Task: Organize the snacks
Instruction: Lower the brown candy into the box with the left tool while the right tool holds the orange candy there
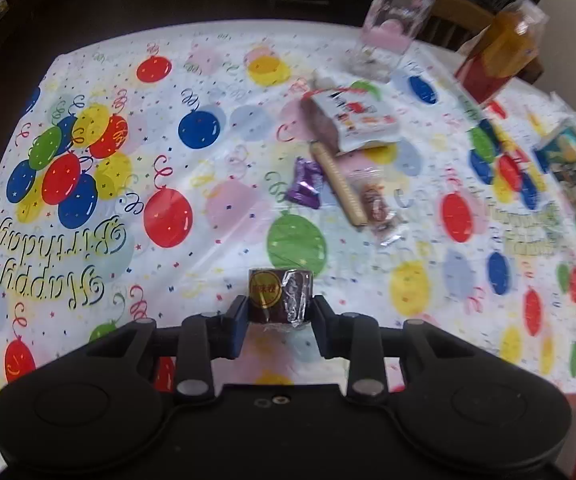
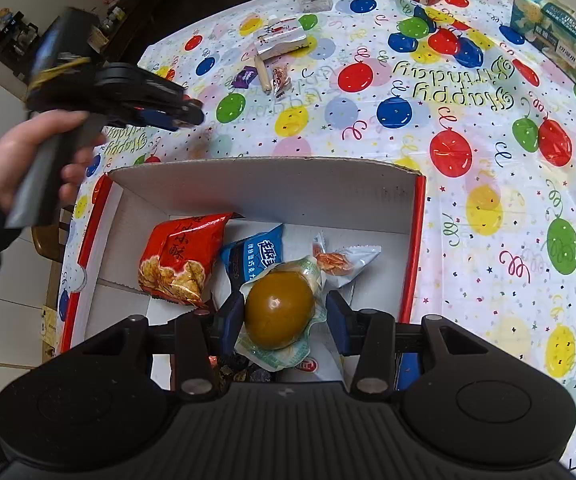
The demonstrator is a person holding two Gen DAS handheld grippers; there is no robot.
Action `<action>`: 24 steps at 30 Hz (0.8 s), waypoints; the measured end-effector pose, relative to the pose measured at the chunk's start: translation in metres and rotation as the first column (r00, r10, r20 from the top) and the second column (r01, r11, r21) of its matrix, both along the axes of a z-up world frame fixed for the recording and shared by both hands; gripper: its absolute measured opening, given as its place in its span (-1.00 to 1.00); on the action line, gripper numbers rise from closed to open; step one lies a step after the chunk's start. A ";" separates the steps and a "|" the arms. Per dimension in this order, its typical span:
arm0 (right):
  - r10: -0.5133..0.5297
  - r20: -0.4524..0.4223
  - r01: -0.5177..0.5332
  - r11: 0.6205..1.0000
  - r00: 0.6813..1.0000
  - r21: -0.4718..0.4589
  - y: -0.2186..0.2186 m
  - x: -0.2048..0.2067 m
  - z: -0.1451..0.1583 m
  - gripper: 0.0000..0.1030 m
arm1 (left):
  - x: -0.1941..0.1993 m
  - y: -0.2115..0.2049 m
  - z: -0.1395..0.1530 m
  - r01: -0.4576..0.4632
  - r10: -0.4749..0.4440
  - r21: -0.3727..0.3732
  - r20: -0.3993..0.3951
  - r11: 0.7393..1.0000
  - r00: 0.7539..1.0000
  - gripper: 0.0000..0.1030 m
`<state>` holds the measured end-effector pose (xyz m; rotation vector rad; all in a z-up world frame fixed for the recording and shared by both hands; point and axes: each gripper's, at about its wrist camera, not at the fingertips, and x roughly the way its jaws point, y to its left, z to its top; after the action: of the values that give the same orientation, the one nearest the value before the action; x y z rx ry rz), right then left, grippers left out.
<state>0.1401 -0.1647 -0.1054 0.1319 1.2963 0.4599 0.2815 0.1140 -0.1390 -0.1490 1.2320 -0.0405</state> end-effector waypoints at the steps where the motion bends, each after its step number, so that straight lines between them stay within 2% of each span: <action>1: 0.001 0.002 -0.001 1.000 1.000 -0.003 0.000 -0.001 0.001 -0.15 | -0.007 -0.001 0.008 0.012 -0.012 -0.012 0.015 1.000 1.000 -0.39; 7: 0.006 0.015 -0.006 1.000 1.000 -0.015 0.006 -0.008 0.004 -0.15 | -0.048 -0.008 0.054 0.090 -0.080 -0.082 0.115 0.993 0.990 -0.39; 12: 0.011 0.030 -0.010 1.000 1.000 -0.025 0.013 -0.013 0.007 -0.15 | -0.080 -0.015 0.073 0.150 -0.132 -0.118 0.149 0.982 0.980 -0.39; 18: 0.014 0.039 -0.013 0.999 0.999 -0.040 0.020 -0.020 0.005 -0.15 | -0.120 -0.027 0.076 0.227 -0.205 -0.147 0.150 0.963 0.967 -0.39; 24: 0.036 0.049 -0.032 0.997 0.998 -0.073 0.030 -0.030 0.000 -0.15 | -0.149 -0.047 0.052 0.307 -0.296 -0.158 0.092 0.939 0.951 -0.39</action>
<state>0.1100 -0.1346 -0.1059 0.0379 1.2651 0.4421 0.1329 0.0671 -0.0869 -0.1048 1.1746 -0.4162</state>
